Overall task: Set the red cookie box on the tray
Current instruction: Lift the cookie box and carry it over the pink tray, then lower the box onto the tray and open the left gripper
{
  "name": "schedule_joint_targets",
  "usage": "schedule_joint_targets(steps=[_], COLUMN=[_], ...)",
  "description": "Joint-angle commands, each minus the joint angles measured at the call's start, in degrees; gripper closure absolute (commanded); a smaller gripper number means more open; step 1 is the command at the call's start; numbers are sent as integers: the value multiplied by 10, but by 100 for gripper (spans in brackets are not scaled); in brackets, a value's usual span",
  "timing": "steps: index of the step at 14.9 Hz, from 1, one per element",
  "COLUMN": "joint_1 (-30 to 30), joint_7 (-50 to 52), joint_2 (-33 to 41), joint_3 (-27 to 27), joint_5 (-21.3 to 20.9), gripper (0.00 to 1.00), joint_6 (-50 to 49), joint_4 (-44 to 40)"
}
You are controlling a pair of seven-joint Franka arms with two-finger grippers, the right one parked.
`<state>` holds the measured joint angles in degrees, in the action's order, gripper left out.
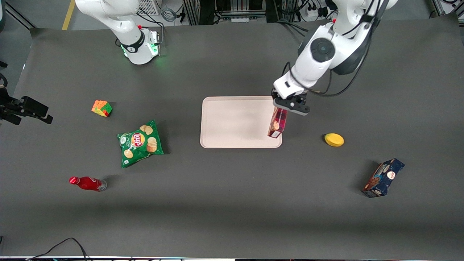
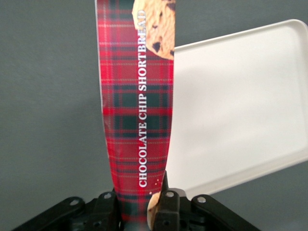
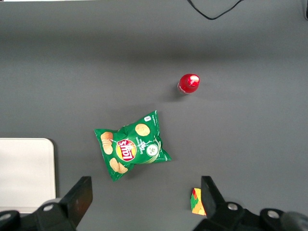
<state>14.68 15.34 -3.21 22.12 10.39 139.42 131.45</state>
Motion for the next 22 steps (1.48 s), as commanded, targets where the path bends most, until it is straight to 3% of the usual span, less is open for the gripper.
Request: schedule_joint_targets(steps=[1, 4, 12, 14, 15, 17, 22], joint_1=[34, 51, 64, 65, 68, 70, 77], joint_7=[128, 228, 254, 260, 261, 260, 262], joint_2=[-68, -109, -161, -166, -166, -166, -160], joint_3=[-6, -9, -40, -41, -41, -41, -42], joint_5=[-64, -126, -123, -123, -123, -129, -125], gripper=[99, 99, 98, 84, 69, 0, 0], joint_6=[50, 73, 103, 102, 102, 103, 89], joint_4=[-16, -16, -22, -23, -23, -23, -47])
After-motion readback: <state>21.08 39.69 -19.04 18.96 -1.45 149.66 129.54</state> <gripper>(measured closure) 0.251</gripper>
